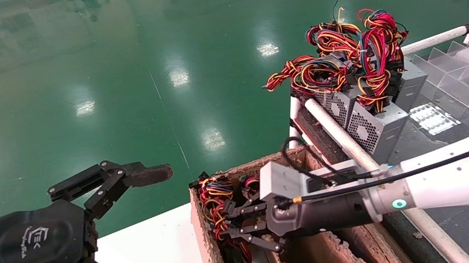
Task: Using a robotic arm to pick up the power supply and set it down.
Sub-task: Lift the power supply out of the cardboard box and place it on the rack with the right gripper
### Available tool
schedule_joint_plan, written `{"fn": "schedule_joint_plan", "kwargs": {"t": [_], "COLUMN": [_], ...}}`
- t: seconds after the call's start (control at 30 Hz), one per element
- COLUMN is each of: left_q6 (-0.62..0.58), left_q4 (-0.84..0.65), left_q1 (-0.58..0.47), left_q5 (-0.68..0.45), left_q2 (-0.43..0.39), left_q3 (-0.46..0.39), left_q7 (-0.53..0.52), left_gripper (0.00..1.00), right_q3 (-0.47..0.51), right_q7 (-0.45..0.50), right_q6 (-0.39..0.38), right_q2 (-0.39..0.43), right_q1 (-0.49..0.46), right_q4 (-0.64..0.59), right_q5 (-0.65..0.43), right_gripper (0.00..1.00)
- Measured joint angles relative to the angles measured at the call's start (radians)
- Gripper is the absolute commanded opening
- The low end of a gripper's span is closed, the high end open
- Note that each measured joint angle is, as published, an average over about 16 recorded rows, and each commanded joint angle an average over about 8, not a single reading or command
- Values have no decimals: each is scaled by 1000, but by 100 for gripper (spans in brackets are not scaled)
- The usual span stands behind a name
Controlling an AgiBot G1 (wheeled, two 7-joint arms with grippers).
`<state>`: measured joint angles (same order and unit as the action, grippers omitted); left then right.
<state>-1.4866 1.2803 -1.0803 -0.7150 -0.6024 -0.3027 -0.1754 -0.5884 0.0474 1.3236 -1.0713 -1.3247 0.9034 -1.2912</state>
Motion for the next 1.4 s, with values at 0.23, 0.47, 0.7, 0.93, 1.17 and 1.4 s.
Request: {"fn": "schedule_joint_plan", "kwargs": {"t": [0.23, 0.47, 0.7, 0.93, 1.17, 1.4], "left_q6": [0, 0, 0, 1, 1, 1], "left_q4": [0, 0, 0, 0, 0, 0], "left_q1": [0, 0, 0, 0, 0, 0], "left_q5": [0, 0, 1, 1, 1, 1], "left_q2": [0, 0, 0, 1, 1, 1], "left_q3": [0, -1, -1, -1, -2, -2], "left_q7": [0, 0, 0, 1, 1, 1], "left_gripper": [100, 100, 100, 100, 100, 100], "right_q3": [48, 118, 204, 283, 337, 364], "right_q7": [18, 56, 87, 90, 70, 44], "right_q6": [18, 15, -1, -12, -4, 42], "right_q2": [55, 136, 235, 329, 405, 469], "right_q1": [2, 7, 13, 3, -40, -105], "right_q4": [64, 159, 236, 246, 183, 68], "right_q5": [70, 158, 250, 318, 346, 348], "right_gripper": [0, 0, 0, 0, 0, 0]}}
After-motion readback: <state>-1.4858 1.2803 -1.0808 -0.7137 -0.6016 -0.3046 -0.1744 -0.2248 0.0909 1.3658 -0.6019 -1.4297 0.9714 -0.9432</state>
